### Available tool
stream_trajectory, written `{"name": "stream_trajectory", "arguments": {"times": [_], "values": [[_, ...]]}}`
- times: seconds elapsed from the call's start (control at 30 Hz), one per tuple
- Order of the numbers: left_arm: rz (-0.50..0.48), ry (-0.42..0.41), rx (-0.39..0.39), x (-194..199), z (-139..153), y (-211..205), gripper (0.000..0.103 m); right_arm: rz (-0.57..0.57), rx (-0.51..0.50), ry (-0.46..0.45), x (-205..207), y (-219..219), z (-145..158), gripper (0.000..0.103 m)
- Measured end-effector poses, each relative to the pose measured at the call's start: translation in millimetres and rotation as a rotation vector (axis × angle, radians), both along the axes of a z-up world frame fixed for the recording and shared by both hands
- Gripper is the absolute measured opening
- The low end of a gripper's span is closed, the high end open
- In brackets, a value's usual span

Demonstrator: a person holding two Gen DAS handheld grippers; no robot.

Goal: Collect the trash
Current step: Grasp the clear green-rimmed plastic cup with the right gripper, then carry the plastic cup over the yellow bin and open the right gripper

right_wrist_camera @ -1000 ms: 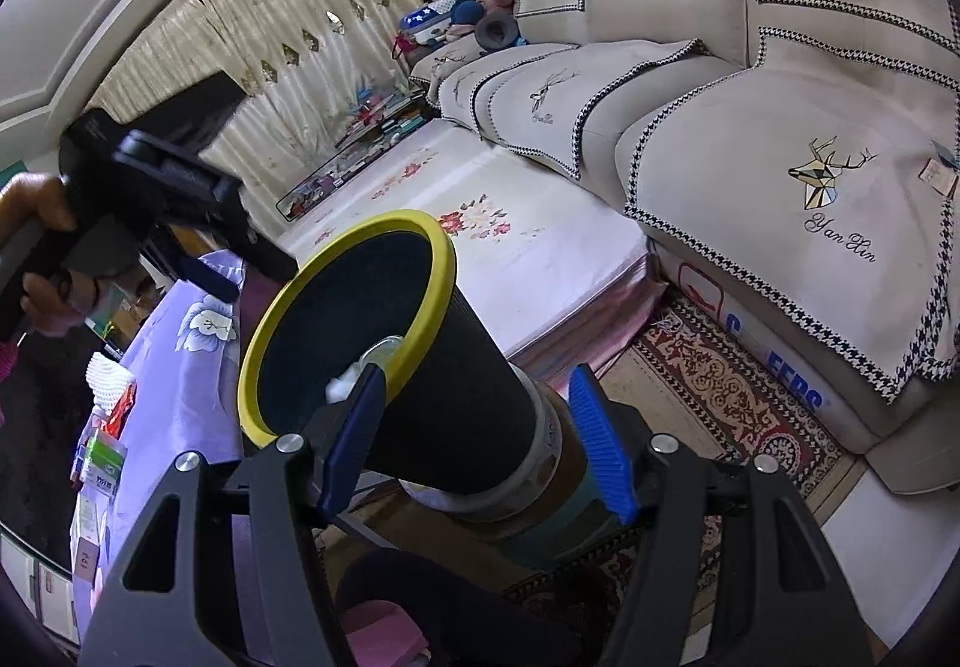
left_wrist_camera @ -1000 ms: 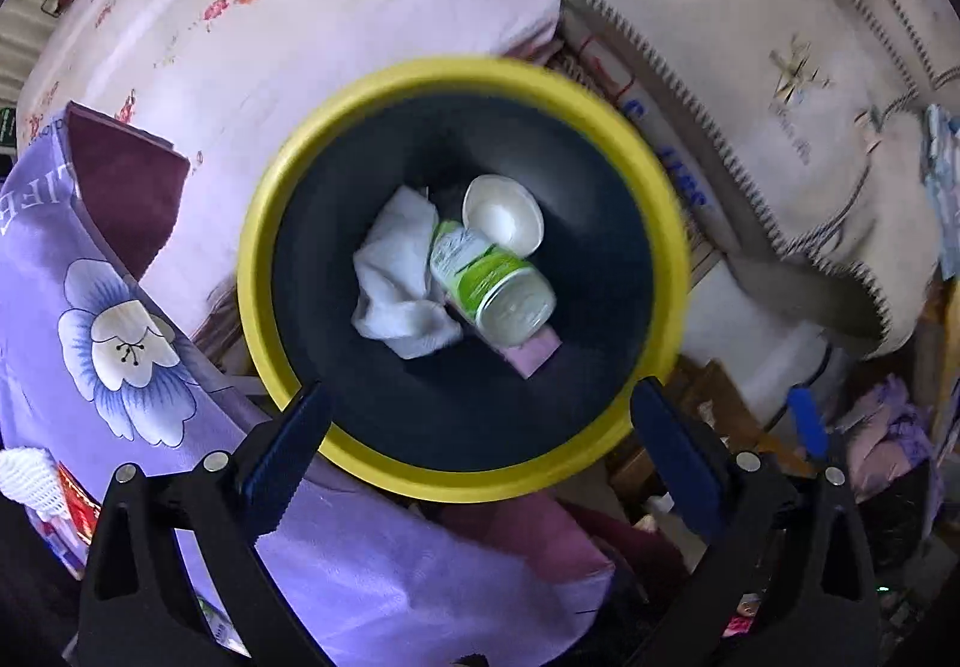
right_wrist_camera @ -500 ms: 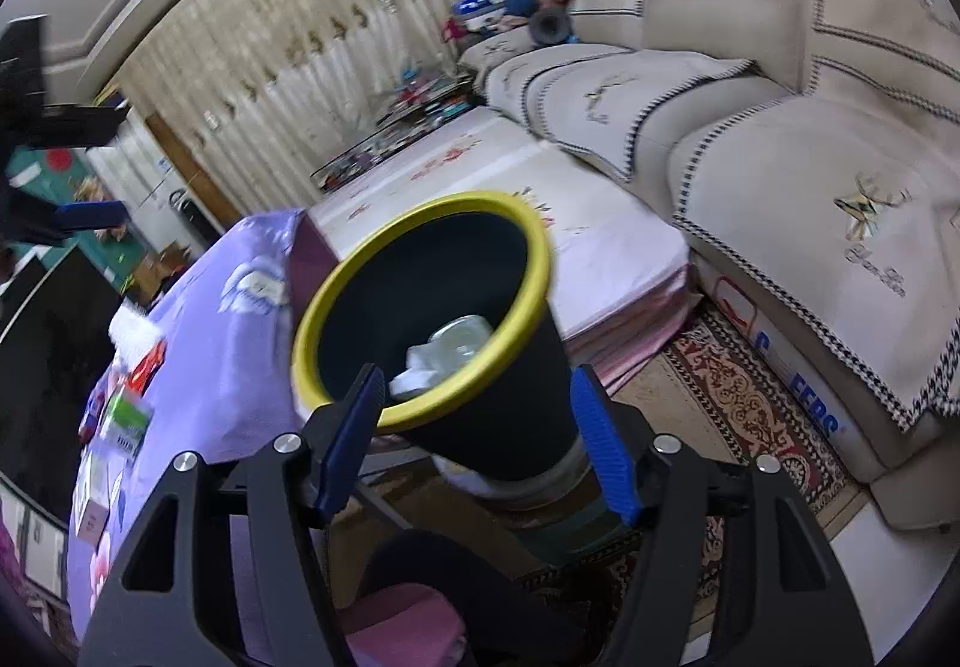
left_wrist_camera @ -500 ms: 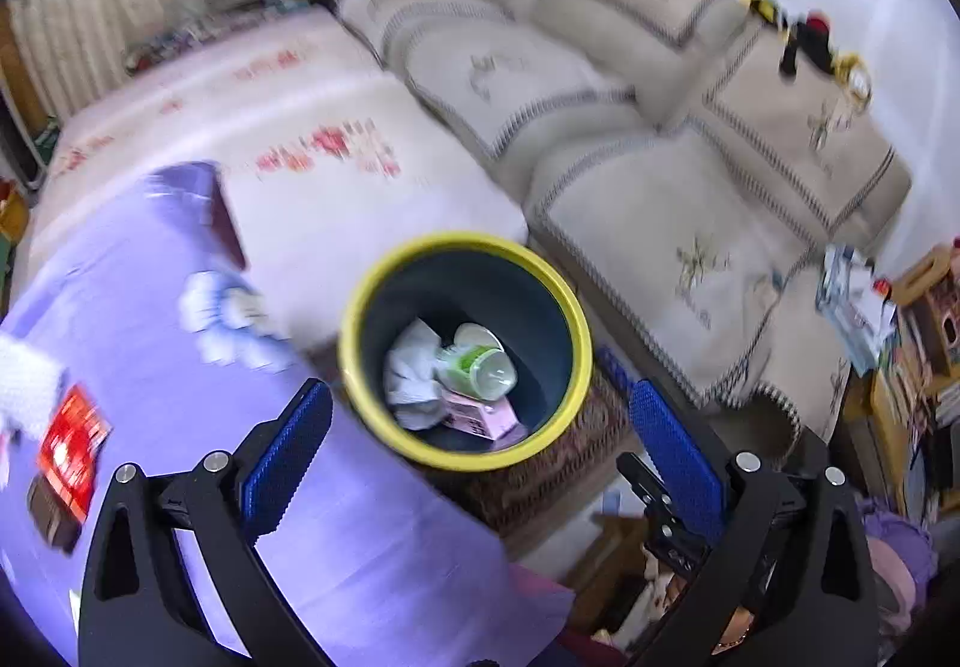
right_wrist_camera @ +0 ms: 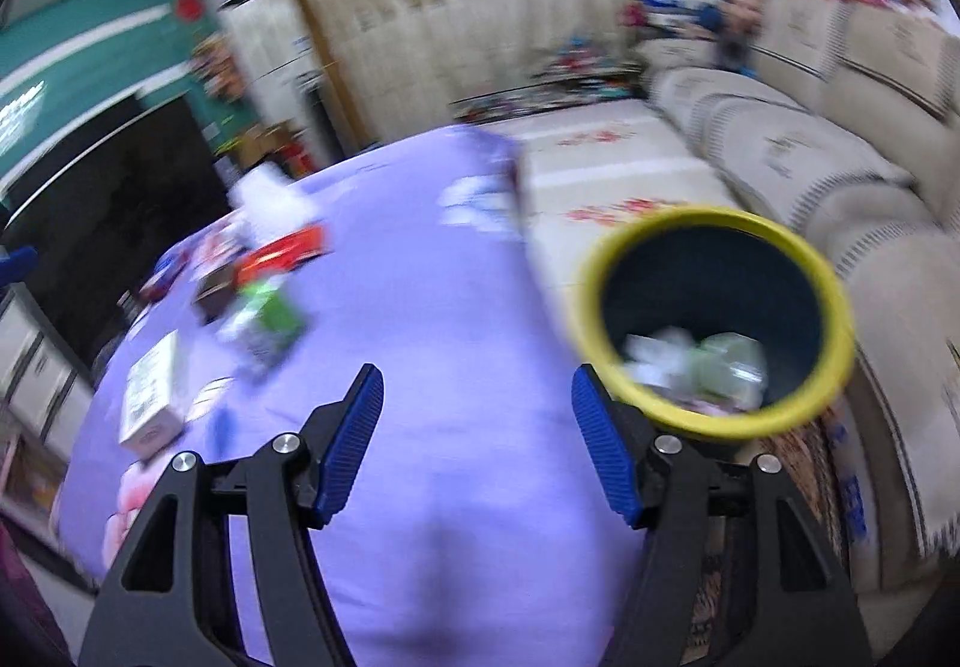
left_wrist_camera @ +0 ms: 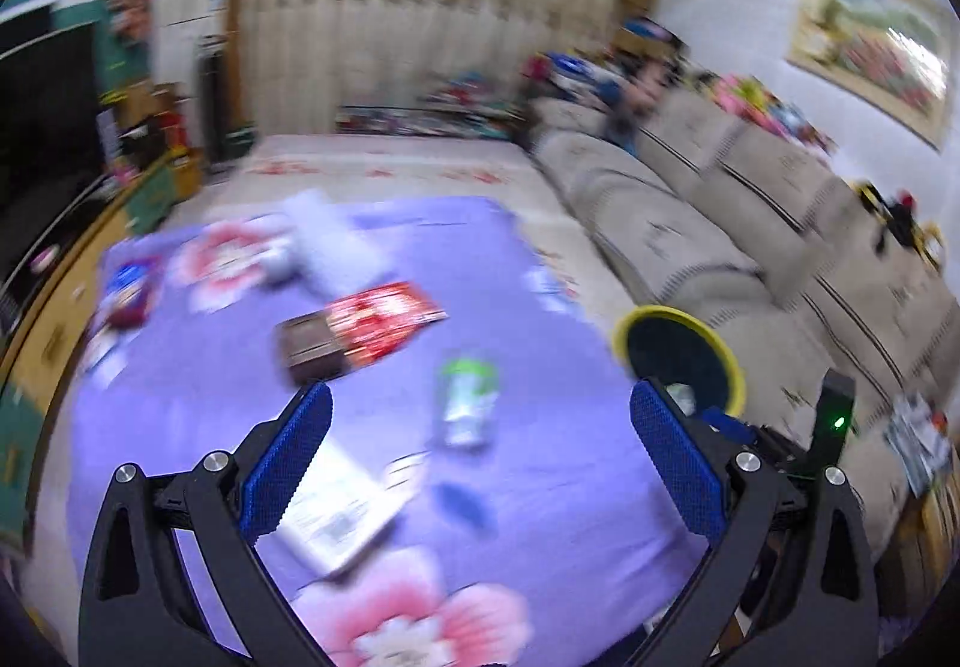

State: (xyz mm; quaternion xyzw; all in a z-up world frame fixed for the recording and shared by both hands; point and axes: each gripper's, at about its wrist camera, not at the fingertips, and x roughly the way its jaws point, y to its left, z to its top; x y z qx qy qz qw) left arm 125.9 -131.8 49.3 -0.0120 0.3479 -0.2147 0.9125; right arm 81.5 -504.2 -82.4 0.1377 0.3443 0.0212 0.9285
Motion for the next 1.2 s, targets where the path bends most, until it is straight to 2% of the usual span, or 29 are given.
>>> {"name": "stream_trajectory", "arguments": {"times": [0.1, 0.23, 0.33, 0.43, 0.5, 0.73, 0.8, 0.83, 0.87, 1.2], "values": [[0.078, 0.020, -0.041, -6.4, -21.0, 49.2, 0.098, 0.104, -0.018, -0.010, 21.5, 42.7, 6.8, 0.069], [0.185, 0.053, -0.070, -11.5, -47.9, 101.6, 0.098, 0.193, -0.047, -0.006, 51.5, 103.0, 13.6, 0.070], [0.224, 0.086, -0.097, -10.4, -66.8, 121.0, 0.098, 0.198, -0.080, 0.015, 70.9, 139.3, 8.0, 0.070], [0.227, 0.116, -0.116, -8.0, -81.9, 130.4, 0.098, 0.161, -0.148, 0.063, 89.5, 162.4, -8.3, 0.070], [0.218, 0.119, -0.118, -8.9, -86.1, 133.0, 0.098, 0.137, -0.157, 0.103, 102.2, 171.3, -18.6, 0.070], [0.207, 0.135, -0.142, 0.9, -95.6, 128.3, 0.098, 0.095, -0.174, 0.153, 128.6, 179.2, -35.8, 0.071], [0.200, 0.148, -0.147, 3.2, -97.9, 124.7, 0.098, 0.085, -0.182, 0.150, 132.2, 180.2, -35.8, 0.064], [0.197, 0.152, -0.148, 4.2, -99.5, 123.3, 0.098, 0.077, -0.192, 0.149, 131.0, 178.1, -35.3, 0.056], [0.192, 0.157, -0.146, 4.5, -100.8, 121.3, 0.098, 0.077, -0.190, 0.147, 131.5, 175.7, -34.8, 0.054], [0.179, 0.182, -0.140, 8.9, -110.9, 108.4, 0.098, 0.138, -0.115, 0.049, 87.2, 136.8, -7.4, 0.051]]}}
